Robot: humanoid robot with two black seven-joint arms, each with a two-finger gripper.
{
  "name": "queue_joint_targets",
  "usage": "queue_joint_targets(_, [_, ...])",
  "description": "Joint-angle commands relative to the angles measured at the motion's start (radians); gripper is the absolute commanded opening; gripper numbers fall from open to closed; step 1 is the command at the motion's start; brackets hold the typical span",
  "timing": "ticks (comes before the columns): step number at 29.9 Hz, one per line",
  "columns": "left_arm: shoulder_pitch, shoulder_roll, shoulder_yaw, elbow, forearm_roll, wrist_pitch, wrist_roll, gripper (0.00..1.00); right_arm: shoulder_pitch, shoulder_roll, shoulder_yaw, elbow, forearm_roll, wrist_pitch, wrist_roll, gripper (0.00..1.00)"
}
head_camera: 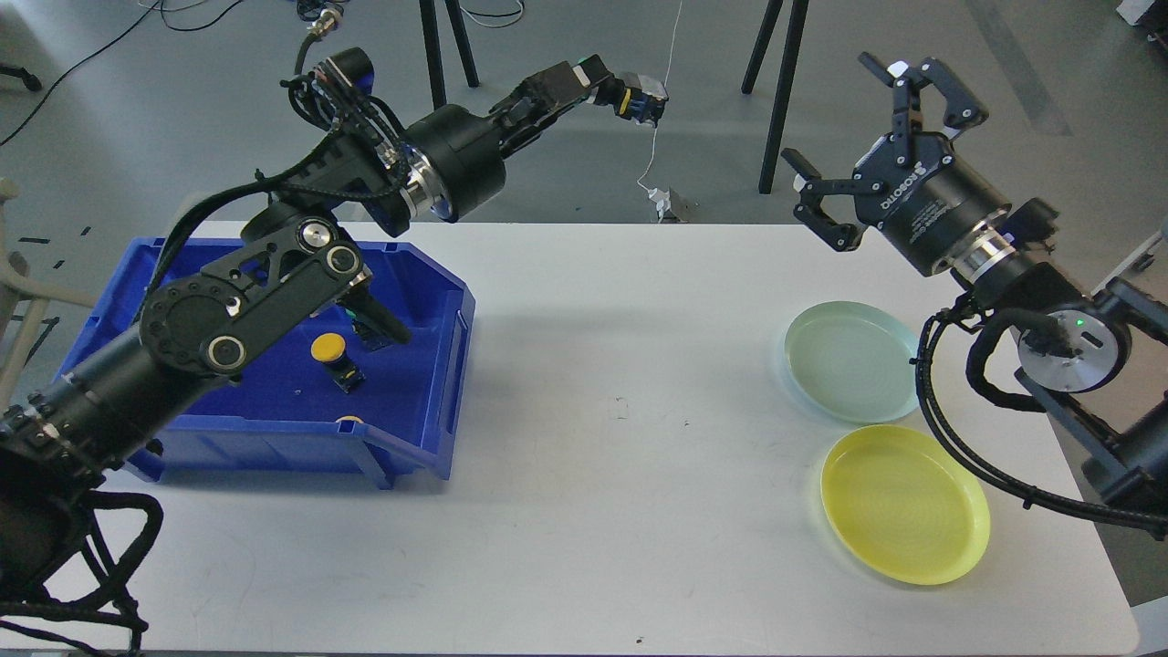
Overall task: Pass button and place on color plate
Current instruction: 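Lift the green button and carry it toward the right gripper, then grasp the green button with the right gripper and release left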
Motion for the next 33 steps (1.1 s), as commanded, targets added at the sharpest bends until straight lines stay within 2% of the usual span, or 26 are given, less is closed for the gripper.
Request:
queue_joint_targets(1, [0.002,-0.045,0.001,0.037,0.001,0.001,-0.001,0.28,0.005,0.051,-0.011,-0.003,-0.055,0.0,0.002,0.96])
queue_joint_targets(10, [0.003,-0.065,0.01,0.04,0.003,0.001,-0.001,0.29,0.02,0.132,-0.011,-0.021,-0.139,-0.021,0.008,0.9])
queue_joint_targets(21, [0.0,-0.062,0.015,0.04,0.003,0.0,-0.003,0.3,0.044,0.163,-0.011,-0.069,-0.158,-0.06,0.008,0.69])
queue_joint_targets(33, [-0.001,-0.061,0.015,0.038,0.003,-0.002,-0.003,0.3,0.078,0.206,-0.024,-0.118,-0.176,-0.06,0.002,0.64])
